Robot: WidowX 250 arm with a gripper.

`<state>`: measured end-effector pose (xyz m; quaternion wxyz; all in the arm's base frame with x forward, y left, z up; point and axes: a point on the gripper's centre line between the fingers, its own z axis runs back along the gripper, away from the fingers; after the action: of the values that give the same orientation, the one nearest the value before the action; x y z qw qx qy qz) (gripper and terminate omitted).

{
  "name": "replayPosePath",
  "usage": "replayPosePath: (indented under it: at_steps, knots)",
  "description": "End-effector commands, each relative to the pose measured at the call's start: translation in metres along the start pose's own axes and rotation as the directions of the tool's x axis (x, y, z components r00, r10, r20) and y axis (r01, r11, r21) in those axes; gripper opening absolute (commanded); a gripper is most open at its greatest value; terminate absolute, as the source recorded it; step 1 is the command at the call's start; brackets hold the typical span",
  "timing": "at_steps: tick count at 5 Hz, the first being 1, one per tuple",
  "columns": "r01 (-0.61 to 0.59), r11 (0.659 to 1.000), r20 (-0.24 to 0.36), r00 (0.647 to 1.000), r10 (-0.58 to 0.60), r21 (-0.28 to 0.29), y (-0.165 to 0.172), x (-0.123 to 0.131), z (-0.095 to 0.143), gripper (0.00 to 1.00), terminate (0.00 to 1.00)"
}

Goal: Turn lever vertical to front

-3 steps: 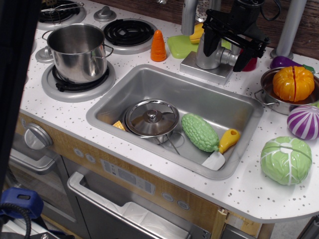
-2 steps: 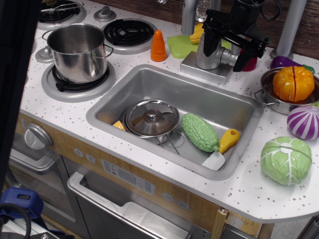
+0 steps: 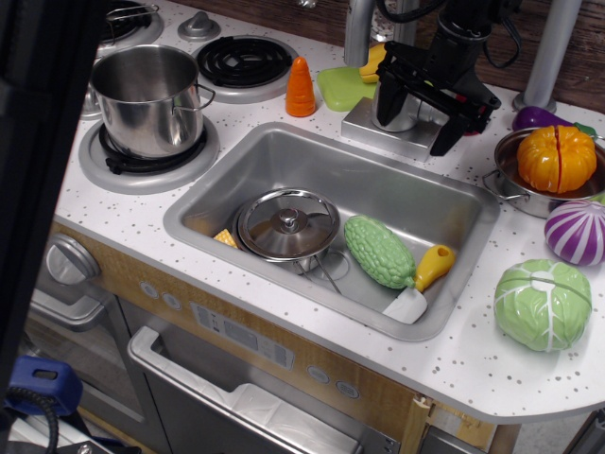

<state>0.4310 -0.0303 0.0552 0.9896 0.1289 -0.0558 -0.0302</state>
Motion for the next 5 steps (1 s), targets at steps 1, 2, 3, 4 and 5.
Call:
replayPosePath:
  at_steps: [1, 2, 3, 4, 5]
  knots:
    - [-0.052, 0.998, 0.166, 0.985, 0.048, 0.025, 0.007, 0.019, 0.045, 1.00, 0.00]
    - [-0.085, 0.996, 0.228, 0.971, 0.076, 0.031, 0.009, 0.030, 0.050, 1.00, 0.00]
    - [-0.111, 0.993, 0.291, 0.952, 0.092, 0.049, 0.008, 0.040, 0.057, 1.00, 0.00]
    - [-0.135, 0.989, 0.363, 0.926, 0.103, 0.062, 0.010, 0.045, 0.062, 1.00, 0.00]
    - [-0.157, 0.986, 0.405, 0.907, 0.120, 0.061, 0.010, 0.051, 0.070, 1.00, 0.00]
